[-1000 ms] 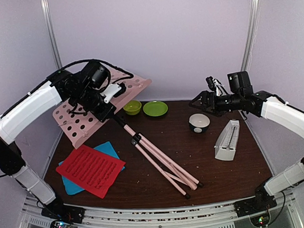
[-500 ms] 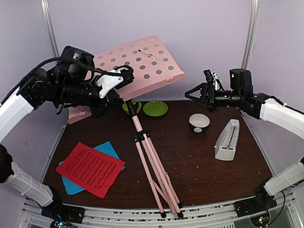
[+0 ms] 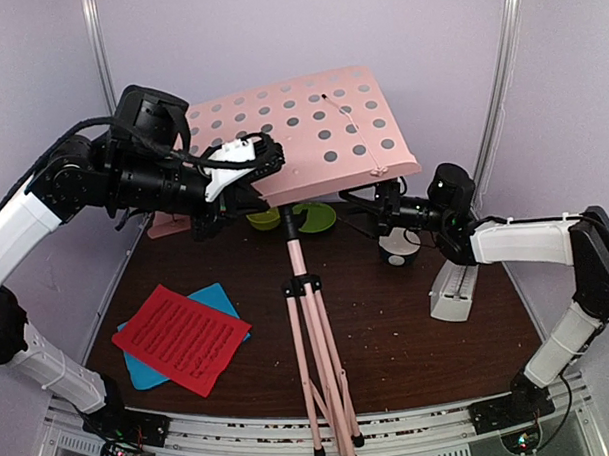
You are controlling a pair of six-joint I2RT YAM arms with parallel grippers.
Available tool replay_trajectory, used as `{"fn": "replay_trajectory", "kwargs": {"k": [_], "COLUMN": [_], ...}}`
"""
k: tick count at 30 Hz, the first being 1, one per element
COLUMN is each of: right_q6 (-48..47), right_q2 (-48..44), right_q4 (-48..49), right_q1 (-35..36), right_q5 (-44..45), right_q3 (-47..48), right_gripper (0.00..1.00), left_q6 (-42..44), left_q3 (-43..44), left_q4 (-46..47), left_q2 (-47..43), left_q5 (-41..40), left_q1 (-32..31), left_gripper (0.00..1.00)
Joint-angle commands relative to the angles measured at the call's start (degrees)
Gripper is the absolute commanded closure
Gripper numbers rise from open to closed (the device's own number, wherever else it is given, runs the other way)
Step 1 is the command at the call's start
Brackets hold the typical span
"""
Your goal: Set up the instrument practice props
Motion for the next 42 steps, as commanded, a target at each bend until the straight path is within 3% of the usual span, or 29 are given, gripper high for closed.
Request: {"fn": "replay_trajectory", "kwargs": {"k": [1,6,14,32,42], "right_q6": [18.77,25.31,22.32,24.86,24.54], "right_q2": [5.46,9.85,10.03,11.89,10.64], "right_q4": [28.95,36.55,34.07,36.11,34.26], "right_q1": [2.58,5.96,10.57,12.56,12.74], "right_q5": [-2.91,-3.12,-5.85,-5.76,-6.2], "right_q3": [2.98,7.27,10.19,15.32,16.59], "right_gripper": [0.05,0.1,0.15,0.56,0.71], "left_q6": [1.05,1.13,2.48,3.8,4.97], "left_q3": [7.46,7.87,8.9,9.28,7.94], "left_q4": [23.03,24.89,25.13,26.45,27.07], "left_q2": [-2.22,-1.68,-0.59,-1.0,-1.79], "left_q5": [2.16,3.07,4.89,8.64,7.5], "left_q1": [-0.92,-1.53,-1.97,-2.51,-2.46], "left_gripper": [1.0,1.0,1.0,1.0,1.0]}}
